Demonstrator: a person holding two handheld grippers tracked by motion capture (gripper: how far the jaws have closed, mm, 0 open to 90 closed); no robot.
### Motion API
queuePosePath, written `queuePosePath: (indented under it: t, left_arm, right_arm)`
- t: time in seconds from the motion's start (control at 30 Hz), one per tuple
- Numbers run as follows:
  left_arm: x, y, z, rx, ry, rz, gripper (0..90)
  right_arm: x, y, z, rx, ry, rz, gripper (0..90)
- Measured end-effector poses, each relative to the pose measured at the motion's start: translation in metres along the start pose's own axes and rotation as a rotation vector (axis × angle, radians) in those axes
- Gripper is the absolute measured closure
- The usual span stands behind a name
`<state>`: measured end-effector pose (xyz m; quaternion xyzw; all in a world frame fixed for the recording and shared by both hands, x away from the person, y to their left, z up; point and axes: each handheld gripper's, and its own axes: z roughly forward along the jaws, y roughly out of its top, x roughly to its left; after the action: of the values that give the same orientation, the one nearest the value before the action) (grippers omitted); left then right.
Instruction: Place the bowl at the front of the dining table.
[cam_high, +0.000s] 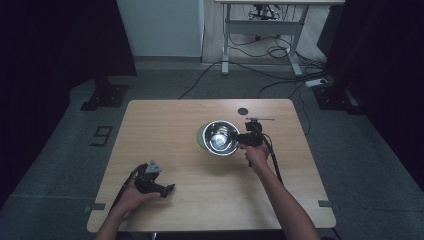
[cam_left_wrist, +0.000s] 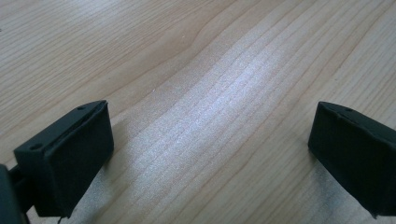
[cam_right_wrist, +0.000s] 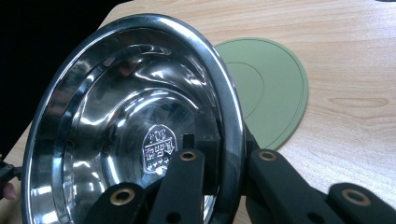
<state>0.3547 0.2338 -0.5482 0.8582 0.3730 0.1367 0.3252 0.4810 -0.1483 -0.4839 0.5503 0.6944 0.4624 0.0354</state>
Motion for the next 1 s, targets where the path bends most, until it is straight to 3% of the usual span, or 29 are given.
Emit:
queuePosePath:
  t: [1.0]
  left_arm:
    - [0.000, 0.000, 0.000, -0.001, 0.000, 0.001, 0.1]
  right_arm:
    - [-0.004, 0.014, 0.016, -0.013, -0.039, 0.013, 87.0]
